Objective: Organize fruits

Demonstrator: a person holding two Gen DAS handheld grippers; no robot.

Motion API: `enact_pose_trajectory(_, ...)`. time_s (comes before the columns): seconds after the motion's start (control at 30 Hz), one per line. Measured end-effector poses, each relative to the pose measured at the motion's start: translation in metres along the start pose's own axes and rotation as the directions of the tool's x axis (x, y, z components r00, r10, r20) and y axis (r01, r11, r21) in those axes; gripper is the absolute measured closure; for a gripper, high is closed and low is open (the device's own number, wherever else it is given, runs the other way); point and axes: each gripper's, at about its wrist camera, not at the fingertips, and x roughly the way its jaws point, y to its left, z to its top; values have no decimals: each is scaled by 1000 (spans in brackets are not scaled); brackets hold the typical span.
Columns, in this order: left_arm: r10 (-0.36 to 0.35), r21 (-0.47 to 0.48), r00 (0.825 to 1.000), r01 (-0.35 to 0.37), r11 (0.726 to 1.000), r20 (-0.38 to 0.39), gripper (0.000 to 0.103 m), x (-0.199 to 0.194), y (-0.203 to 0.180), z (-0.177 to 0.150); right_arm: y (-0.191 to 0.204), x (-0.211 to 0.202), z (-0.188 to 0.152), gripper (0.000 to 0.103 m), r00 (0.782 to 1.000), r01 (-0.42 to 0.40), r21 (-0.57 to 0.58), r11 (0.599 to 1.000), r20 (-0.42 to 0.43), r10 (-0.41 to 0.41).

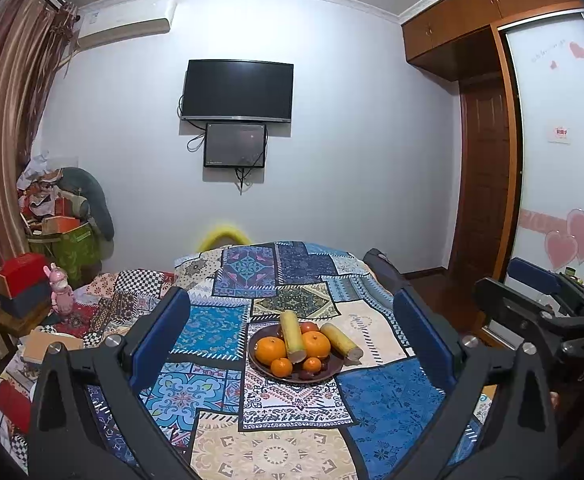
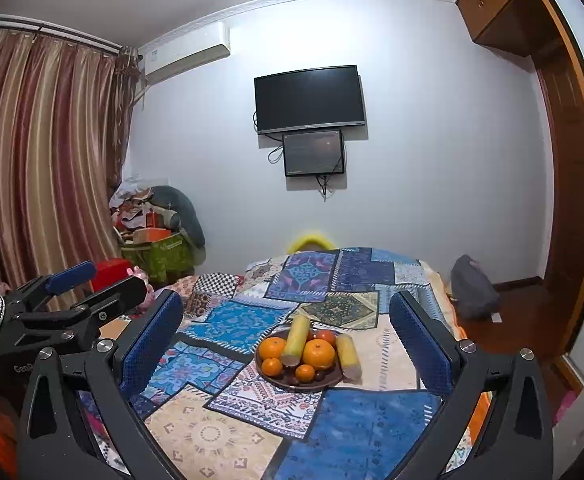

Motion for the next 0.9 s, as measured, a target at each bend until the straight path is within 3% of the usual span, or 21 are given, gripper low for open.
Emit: enact_pose_trajectory(0.9, 5, -1, 1000, -5, 1000, 1, 0, -3, -4, 2, 2, -6, 1, 0, 999, 48, -17, 999, 19, -48)
